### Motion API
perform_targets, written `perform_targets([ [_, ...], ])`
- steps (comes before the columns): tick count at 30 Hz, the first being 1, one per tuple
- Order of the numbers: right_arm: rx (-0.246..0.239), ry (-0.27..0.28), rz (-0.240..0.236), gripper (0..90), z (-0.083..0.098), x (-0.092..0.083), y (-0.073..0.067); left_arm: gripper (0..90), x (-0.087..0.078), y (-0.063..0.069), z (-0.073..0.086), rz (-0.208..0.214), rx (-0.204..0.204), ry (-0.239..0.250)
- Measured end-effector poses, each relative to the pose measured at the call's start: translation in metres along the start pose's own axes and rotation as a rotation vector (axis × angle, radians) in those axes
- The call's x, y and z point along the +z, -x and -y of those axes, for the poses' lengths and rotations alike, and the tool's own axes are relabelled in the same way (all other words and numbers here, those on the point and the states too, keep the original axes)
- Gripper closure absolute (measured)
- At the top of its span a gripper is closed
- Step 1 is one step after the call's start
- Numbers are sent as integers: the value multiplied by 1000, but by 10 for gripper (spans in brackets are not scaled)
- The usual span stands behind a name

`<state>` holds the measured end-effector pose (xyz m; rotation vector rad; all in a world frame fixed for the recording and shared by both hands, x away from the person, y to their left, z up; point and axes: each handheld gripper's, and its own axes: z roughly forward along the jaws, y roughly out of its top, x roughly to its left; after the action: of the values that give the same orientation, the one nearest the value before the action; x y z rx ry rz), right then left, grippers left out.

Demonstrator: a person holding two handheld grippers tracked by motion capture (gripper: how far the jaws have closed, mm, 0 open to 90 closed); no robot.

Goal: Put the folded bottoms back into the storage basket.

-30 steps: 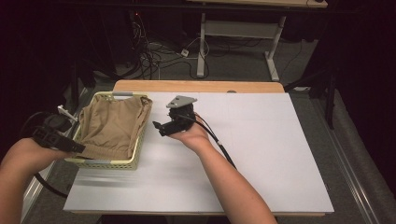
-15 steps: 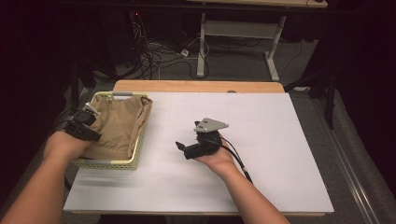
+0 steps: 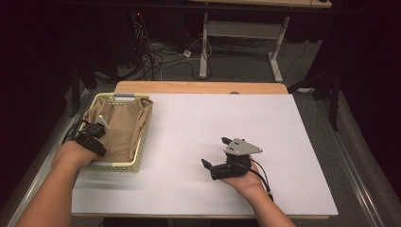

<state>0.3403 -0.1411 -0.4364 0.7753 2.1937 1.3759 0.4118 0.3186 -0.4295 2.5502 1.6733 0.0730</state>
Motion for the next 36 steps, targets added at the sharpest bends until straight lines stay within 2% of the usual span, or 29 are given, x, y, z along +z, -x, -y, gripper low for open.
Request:
perform_targets([
  [6,16,-17,60,4,23,-33,9,873,0,3,2,-22,11,8],
  [11,45,-7,90,5,39,-53,17,867,-1,5,3,-24,4,26],
  [13,52,-3,98,5,45,-58,19,833,-3,4,4,-20,3,33],
  [14,56,-3,97,5,47,-60,20,810,-7,3,6,-1,-18,54],
  [16,72,-8,92,5,51,-63,22,778,-13,5,10,9,-21,67],
  [20,59,-15,97,5,59,-72,21,738,-28,15,14,-1,-3,75],
  [23,57,-15,104,5,62,-77,22,722,-41,23,15,-5,4,108],
  [28,65,-5,111,5,62,-82,21,695,-61,33,11,-19,17,134],
  [29,66,-2,111,5,61,-83,21,699,-65,36,11,-24,23,154],
  [30,68,-1,110,5,61,-83,21,778,-69,38,10,-31,33,172],
  [32,74,-2,108,5,60,-83,20,856,-76,40,8,-30,38,197],
  [36,71,5,106,6,58,-83,18,877,-87,44,-1,-31,33,246],
])
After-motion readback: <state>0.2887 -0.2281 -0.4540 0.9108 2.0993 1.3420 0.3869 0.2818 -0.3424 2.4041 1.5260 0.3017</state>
